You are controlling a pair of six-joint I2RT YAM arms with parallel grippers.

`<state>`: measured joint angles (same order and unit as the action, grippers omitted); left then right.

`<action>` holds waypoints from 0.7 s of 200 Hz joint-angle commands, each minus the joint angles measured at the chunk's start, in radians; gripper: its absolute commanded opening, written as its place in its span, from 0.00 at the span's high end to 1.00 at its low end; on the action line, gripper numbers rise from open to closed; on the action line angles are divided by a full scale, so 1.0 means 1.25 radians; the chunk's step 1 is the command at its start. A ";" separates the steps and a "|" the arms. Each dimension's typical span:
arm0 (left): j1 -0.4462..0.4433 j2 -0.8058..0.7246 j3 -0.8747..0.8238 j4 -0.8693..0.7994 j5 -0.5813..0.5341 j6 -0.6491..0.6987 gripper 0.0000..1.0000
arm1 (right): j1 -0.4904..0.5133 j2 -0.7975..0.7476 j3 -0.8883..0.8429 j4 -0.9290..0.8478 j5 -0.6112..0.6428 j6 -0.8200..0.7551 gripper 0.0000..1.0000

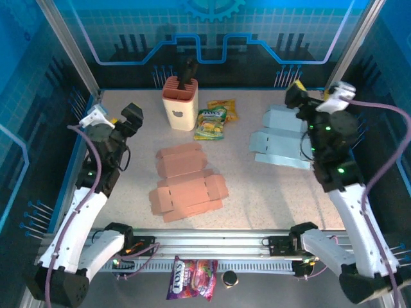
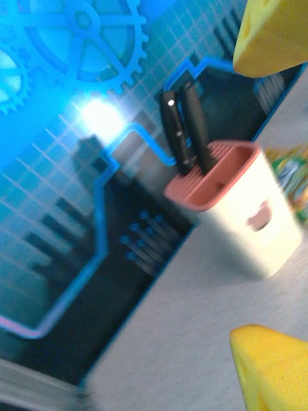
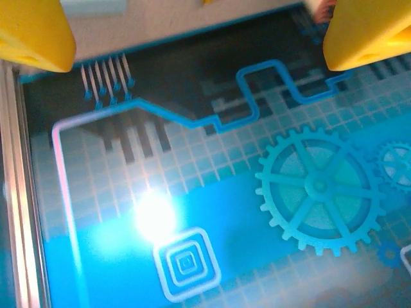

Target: Fold the paper box

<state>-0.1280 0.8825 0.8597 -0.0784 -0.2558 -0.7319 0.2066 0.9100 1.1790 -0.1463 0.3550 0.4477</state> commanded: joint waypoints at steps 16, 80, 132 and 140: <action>-0.117 0.149 0.007 -0.453 0.234 -0.304 0.17 | 0.112 0.171 0.086 -0.629 -0.217 0.195 0.13; -0.137 0.219 -0.074 -0.563 0.299 -0.199 0.36 | 0.357 0.197 -0.261 -0.435 -0.459 0.495 0.42; 0.003 0.312 -0.140 -0.431 0.385 -0.117 0.46 | 0.474 0.227 -0.473 -0.063 -0.452 0.817 0.42; 0.017 0.332 -0.140 -0.415 0.399 -0.101 0.48 | 0.488 0.243 -0.487 -0.019 -0.441 0.854 0.42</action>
<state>-0.1589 1.2461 0.6971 -0.6651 0.1593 -0.9424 0.7673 1.1797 0.6144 -0.4412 -0.1993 1.2736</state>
